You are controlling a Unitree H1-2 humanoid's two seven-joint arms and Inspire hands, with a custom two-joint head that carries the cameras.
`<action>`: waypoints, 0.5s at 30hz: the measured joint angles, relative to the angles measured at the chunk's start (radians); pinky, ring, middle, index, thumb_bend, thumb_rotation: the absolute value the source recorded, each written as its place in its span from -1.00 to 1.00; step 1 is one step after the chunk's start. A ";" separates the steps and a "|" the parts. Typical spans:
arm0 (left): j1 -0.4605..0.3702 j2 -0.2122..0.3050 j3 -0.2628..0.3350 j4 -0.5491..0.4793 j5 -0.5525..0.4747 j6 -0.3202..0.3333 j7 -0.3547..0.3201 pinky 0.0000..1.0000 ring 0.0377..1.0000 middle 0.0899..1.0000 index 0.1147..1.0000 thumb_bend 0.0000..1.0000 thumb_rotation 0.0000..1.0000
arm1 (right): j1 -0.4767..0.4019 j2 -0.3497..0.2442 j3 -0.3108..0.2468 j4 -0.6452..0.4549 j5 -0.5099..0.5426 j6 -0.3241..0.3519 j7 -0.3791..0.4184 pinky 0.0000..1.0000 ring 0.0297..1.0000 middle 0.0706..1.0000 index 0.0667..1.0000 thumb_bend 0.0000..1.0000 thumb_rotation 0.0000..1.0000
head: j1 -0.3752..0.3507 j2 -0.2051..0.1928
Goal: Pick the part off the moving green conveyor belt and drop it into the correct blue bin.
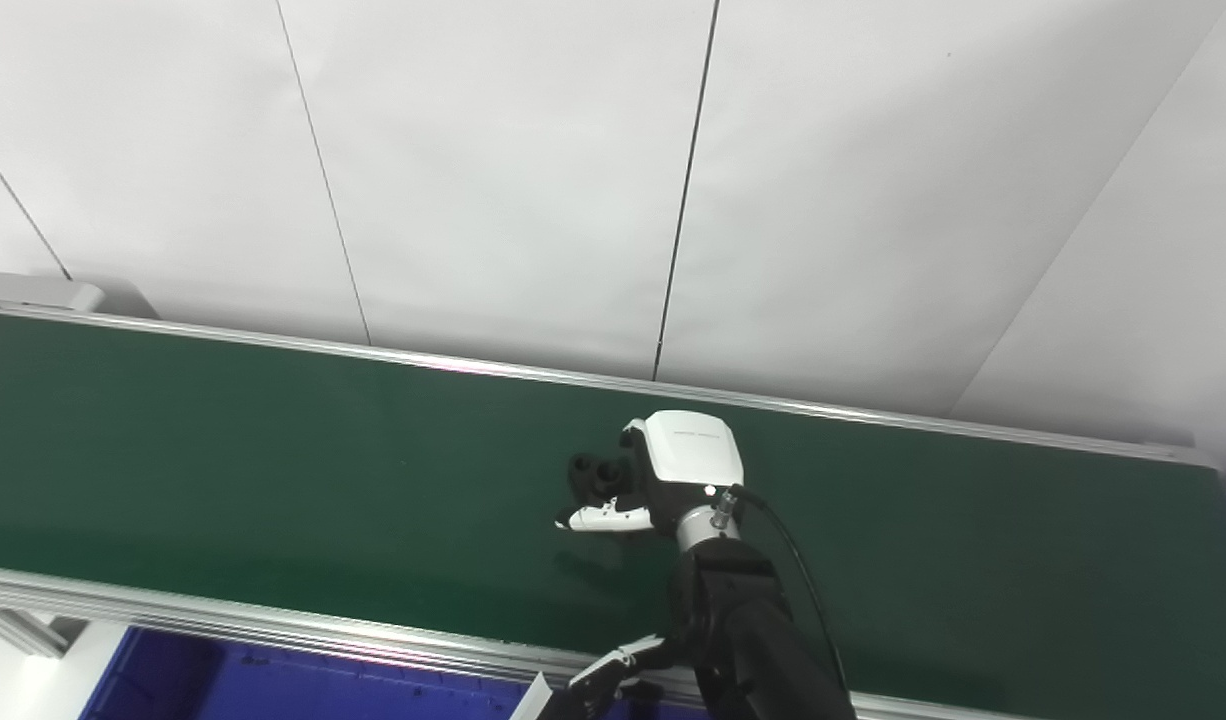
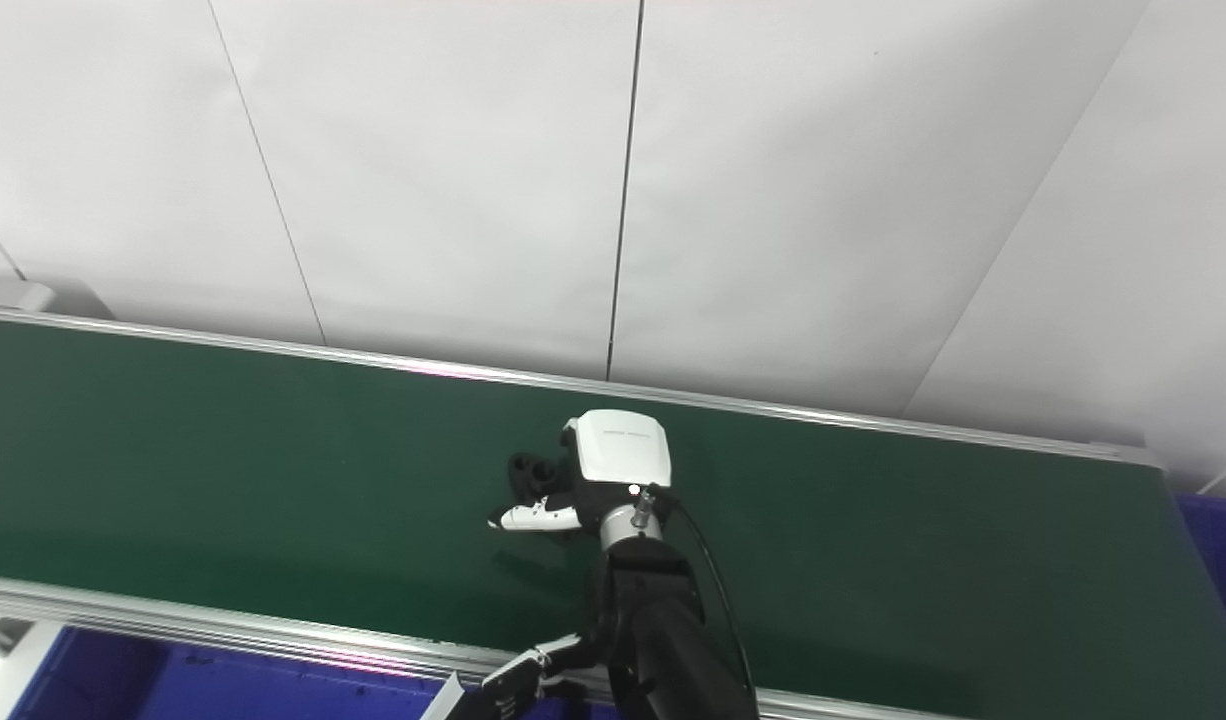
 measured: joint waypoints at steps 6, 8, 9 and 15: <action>0.004 -0.004 0.006 -0.001 0.007 0.019 -0.008 0.41 0.56 0.47 0.07 0.57 0.17 | -0.033 -0.017 0.055 0.051 -0.024 0.004 -0.023 -0.72 -0.61 -0.46 -0.02 0.29 0.15 | 0.006 0.006; 0.004 -0.004 0.006 -0.003 0.013 0.022 -0.011 0.39 0.54 0.45 0.06 0.55 0.14 | -0.037 -0.019 0.062 0.067 -0.030 0.006 -0.036 -0.82 -0.72 -0.60 -0.11 0.10 -0.53 | 0.012 0.009; 0.005 -0.004 0.006 -0.004 0.015 0.026 -0.013 0.39 0.54 0.44 0.06 0.54 0.14 | -0.040 -0.021 0.068 0.071 -0.034 0.008 -0.039 -0.85 -0.75 -0.63 -0.12 0.08 -0.64 | 0.012 0.011; 0.007 -0.004 0.006 -0.008 0.019 0.043 -0.017 0.32 0.47 0.42 0.07 0.52 0.11 | -0.063 -0.032 0.103 0.071 -0.022 0.008 -0.043 -0.91 -0.82 -0.71 -0.12 0.04 -0.76 | 0.014 0.015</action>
